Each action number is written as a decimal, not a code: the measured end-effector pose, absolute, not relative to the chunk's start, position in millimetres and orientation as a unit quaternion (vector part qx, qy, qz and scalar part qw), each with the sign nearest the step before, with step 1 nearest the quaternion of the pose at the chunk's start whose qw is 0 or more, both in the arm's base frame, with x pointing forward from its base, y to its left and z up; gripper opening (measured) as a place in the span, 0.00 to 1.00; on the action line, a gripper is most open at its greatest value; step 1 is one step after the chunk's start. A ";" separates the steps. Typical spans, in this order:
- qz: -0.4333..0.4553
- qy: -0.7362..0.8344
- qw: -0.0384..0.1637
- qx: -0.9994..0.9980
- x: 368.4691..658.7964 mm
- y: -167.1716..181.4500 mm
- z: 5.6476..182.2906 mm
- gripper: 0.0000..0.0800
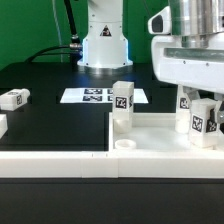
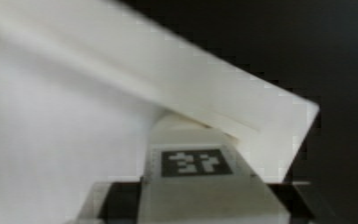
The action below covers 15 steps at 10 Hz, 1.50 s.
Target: Assemble square table
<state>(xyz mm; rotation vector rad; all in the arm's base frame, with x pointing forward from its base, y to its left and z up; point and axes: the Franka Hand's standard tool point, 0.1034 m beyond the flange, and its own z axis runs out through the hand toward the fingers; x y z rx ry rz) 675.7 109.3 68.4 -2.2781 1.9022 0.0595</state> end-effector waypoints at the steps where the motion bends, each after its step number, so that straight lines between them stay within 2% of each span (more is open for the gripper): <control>1: 0.028 0.702 0.092 -0.705 677.4 111.2 68.8 0.37; 3: 0.027 0.737 0.098 -0.668 677.8 110.9 68.6 0.37; 4: 0.026 0.733 0.098 -0.673 677.7 110.9 68.3 0.46; 5: 0.025 0.723 0.098 -0.683 677.6 110.9 68.0 0.46; 6: 0.020 0.699 0.098 -0.708 677.9 109.8 68.0 0.64; 7: 0.009 0.632 0.101 -0.769 678.7 106.2 67.8 0.77; 9: -0.011 0.474 0.100 -0.875 678.7 106.2 67.7 0.81; 13: -0.025 0.349 0.094 -0.932 678.7 104.4 67.5 0.81; 15: -0.048 0.136 0.063 -0.987 680.3 97.9 70.1 0.81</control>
Offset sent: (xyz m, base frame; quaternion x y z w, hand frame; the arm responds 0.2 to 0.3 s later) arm 0.0000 0.0000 0.0000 0.0000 0.0000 0.1296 0.9916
